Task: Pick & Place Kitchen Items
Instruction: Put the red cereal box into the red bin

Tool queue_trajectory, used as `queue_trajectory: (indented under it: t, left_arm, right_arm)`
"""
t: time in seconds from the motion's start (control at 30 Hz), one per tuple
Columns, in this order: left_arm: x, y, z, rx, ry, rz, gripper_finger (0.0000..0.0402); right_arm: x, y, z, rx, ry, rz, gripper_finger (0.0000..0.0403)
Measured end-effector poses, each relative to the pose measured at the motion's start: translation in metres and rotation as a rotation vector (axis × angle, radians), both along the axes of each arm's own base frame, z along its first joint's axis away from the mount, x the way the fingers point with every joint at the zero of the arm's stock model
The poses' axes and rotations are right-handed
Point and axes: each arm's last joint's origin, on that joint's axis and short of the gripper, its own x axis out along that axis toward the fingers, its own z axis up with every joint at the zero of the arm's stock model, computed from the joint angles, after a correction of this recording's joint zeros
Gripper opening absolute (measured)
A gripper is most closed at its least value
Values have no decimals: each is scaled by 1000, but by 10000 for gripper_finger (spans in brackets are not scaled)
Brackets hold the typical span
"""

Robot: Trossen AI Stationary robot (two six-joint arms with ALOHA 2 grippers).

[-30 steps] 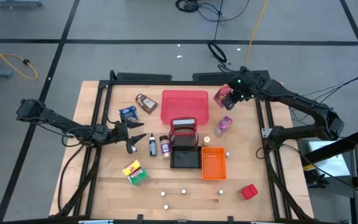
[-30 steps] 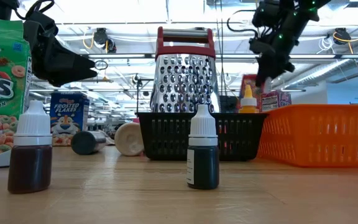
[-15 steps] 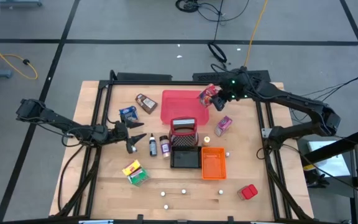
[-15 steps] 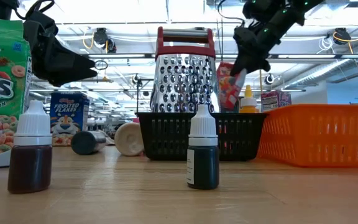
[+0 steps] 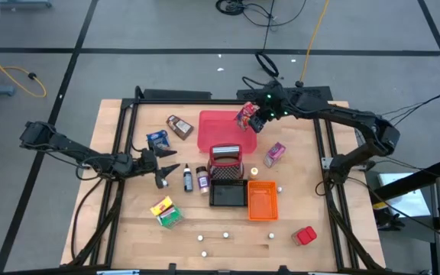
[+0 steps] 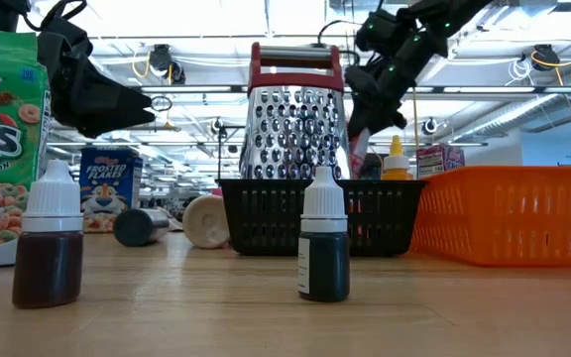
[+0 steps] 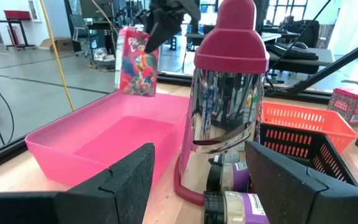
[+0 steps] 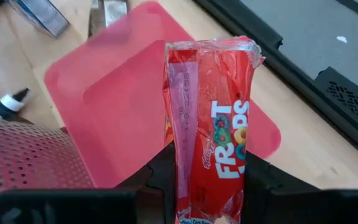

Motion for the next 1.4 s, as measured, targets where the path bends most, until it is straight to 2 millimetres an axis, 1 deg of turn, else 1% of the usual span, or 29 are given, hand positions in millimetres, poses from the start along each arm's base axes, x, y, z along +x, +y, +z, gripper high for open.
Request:
queue_trajectory:
  t: [0.2, 0.47, 0.93, 1.03, 1.17, 1.4]
  left_arm:
    - [0, 0, 0, 0, 0, 0, 255]
    - [0, 0, 0, 0, -1, 0, 255]
    - [0, 0, 0, 0, -1, 0, 255]
    - [0, 0, 0, 0, -1, 0, 255]
    - [0, 0, 0, 0, -1, 0, 255]
    - [0, 0, 0, -1, -1, 0, 255]
  right_arm:
    - [10, -8, -5, -5, 26, 15, 100]
    - [5, -14, -4, -12, 38, 2, 100]
    - [5, -14, -5, -14, 47, 6, 100]
    - [5, -14, -6, -52, 67, -1, 103]
    - [3, -14, -10, -68, 97, -21, 125]
    - [1, -13, -17, -59, 110, -20, 188]
